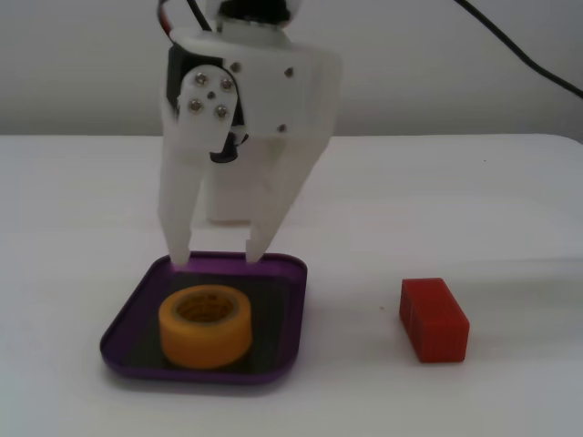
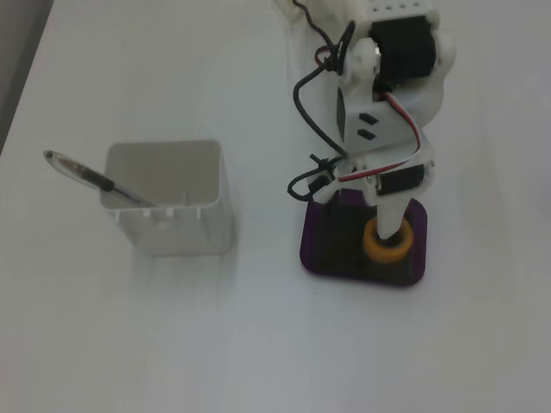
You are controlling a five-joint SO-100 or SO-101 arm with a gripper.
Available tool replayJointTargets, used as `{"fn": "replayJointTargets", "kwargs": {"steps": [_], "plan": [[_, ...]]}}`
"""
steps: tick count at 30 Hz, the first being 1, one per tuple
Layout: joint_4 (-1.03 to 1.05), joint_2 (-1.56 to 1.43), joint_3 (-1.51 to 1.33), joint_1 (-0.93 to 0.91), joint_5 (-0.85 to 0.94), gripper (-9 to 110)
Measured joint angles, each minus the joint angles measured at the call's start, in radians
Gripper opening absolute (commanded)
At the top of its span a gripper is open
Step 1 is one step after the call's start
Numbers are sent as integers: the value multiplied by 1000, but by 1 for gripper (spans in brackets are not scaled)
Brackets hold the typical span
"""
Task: Remove the yellow tape from the box.
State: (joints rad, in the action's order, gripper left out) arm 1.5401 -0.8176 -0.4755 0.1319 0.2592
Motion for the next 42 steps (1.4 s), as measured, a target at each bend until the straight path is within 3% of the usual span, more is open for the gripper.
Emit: {"fn": "replayJointTargets", "kwargs": {"steps": [31,42], "plan": [[-5,114,34,75,3,13],[87,118,118,77,3,13]]}}
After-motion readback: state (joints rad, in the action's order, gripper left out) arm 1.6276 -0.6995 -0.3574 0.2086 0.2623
